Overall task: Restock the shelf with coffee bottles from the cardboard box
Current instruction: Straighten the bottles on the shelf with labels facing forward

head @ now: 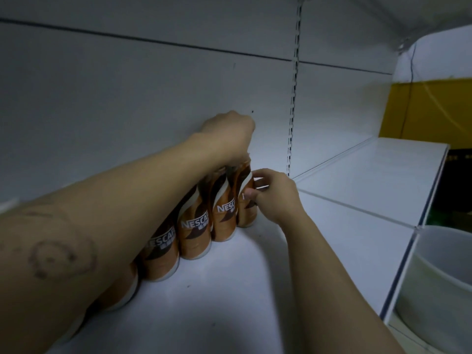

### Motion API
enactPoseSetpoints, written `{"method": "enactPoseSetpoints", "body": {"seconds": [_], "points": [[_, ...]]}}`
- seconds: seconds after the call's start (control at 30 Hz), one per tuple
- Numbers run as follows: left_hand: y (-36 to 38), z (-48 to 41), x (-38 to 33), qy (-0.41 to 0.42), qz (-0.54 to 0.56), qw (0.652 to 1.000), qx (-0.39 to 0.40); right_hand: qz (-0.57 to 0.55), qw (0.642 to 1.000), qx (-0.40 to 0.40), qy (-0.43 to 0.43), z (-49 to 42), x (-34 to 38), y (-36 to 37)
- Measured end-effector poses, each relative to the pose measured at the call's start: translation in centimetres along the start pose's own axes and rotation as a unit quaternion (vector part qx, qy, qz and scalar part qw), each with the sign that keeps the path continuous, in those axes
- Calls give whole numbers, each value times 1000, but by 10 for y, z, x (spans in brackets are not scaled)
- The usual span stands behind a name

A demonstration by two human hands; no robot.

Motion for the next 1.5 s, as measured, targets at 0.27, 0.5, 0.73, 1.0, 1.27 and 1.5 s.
{"method": "enactPoseSetpoints", "body": {"seconds": [0.27,0.5,0.73,1.0,1.27,1.5], "points": [[4,10,-1,31,-6,999,-29,-34,999,-20,3,2,0,1],[2,28,8,43,-59,994,-78,-25,1000,-8,3,3,1,1],[-3,55,22,29,-98,994,-30,11,1000,27,-6,5,2,2],[-5,59,18,-6,-44,999,-1,-2,1000,13,-4,6,-4,3],[2,59,19,7,-57,998,-32,7,1000,20,-16,5,-4,4],[-6,77,20,26,-110,990,-88,51,998,25,-12,8,7,6]]}}
Point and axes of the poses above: each hand's wrist, its own z-axis away from the middle knuckle, its own y-axis out of the palm, x = y × z, the point moved 4 cm from there along -z, towards the middle knuckle, and after that the axes turned 12 degrees about -z, right-handed, at the moved point
